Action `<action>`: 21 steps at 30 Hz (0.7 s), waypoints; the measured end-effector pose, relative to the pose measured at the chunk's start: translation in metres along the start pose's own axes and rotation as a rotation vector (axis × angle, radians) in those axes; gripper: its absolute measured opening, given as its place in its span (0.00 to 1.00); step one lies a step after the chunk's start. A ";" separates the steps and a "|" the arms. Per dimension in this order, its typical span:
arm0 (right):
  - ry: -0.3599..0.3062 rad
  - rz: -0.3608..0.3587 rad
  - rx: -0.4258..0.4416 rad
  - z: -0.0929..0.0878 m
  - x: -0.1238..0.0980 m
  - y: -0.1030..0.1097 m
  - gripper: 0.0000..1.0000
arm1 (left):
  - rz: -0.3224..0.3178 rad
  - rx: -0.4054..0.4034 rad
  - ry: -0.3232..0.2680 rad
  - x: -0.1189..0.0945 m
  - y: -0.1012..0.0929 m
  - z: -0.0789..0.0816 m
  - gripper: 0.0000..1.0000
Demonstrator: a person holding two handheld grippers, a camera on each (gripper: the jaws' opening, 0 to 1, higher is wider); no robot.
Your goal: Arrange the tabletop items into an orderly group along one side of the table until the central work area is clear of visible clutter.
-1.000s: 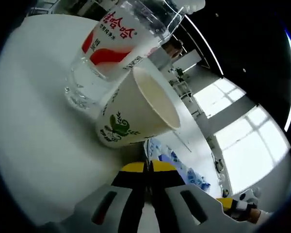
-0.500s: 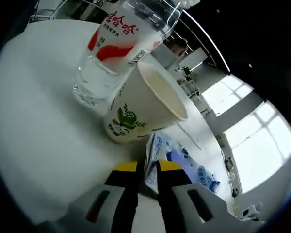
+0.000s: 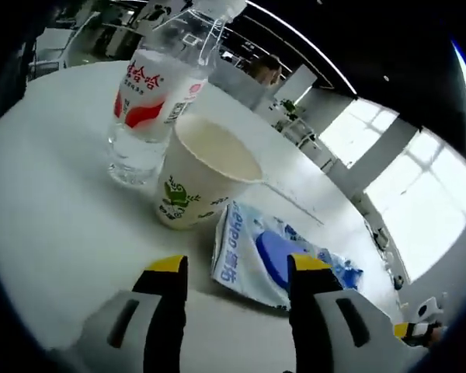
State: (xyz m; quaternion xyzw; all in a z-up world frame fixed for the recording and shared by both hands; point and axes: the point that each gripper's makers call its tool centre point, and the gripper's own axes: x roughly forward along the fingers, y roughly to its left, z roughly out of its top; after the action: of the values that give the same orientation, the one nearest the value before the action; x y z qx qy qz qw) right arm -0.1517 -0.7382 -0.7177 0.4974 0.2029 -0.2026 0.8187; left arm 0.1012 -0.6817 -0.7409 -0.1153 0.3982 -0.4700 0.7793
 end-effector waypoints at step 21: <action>-0.049 -0.015 -0.300 0.012 -0.056 -0.018 0.38 | 0.007 0.333 0.069 -0.085 -0.009 -0.011 0.70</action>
State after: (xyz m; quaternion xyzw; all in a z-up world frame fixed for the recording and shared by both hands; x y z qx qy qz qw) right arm -0.2062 -0.7492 -0.6958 0.3626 0.2145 -0.1884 0.8871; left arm 0.0666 -0.6144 -0.6998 0.0332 0.3418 -0.5305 0.7750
